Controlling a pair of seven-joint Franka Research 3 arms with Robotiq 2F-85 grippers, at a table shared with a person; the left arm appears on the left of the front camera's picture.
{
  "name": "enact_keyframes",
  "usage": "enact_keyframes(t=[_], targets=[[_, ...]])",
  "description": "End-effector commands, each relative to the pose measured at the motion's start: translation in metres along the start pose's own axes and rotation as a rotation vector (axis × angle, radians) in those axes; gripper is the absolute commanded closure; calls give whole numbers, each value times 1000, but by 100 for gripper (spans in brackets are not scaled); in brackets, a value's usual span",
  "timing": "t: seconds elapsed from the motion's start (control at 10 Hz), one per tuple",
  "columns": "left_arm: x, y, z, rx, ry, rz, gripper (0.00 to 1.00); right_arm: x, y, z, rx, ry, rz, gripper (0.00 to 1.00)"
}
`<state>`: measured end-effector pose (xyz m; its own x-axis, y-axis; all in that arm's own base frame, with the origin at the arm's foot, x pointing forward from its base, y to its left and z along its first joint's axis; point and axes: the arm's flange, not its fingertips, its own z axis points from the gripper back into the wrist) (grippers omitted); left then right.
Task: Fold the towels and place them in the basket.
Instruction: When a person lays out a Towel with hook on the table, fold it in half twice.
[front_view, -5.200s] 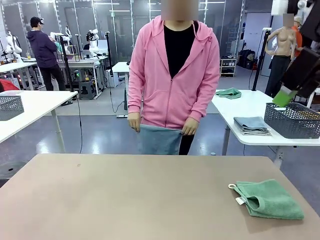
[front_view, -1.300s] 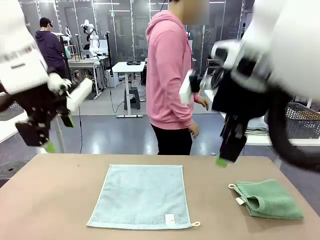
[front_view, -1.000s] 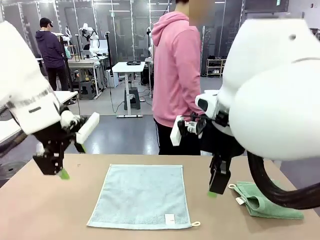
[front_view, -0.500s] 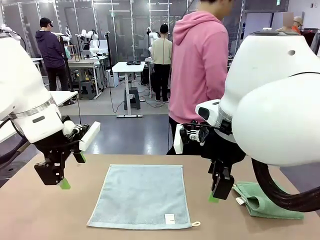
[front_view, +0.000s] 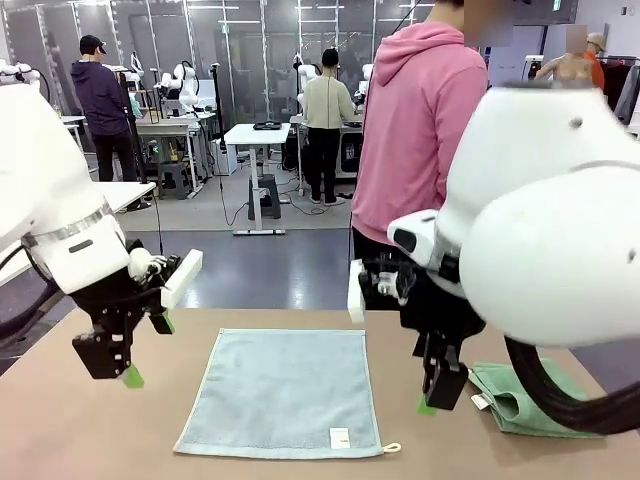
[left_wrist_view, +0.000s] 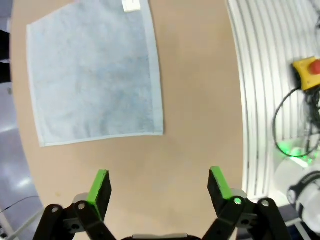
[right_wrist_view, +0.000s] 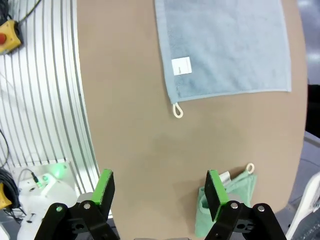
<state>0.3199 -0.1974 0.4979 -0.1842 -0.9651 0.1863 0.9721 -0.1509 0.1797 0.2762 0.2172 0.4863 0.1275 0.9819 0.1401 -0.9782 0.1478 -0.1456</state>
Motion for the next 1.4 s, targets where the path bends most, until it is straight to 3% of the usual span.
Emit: enact_keyframes(t=[0.0,0.5,1.3], targets=[[2,-18,-26,23,-10,73,3,-5,-4,-44,21,-24,65,9],[-3,-16,-98,-21,-51,89,3,14,-7,-108,109,-49,180,9],[-12,2,-167,-46,-47,82,3,28,-28,-169,104,-42,120,9]])
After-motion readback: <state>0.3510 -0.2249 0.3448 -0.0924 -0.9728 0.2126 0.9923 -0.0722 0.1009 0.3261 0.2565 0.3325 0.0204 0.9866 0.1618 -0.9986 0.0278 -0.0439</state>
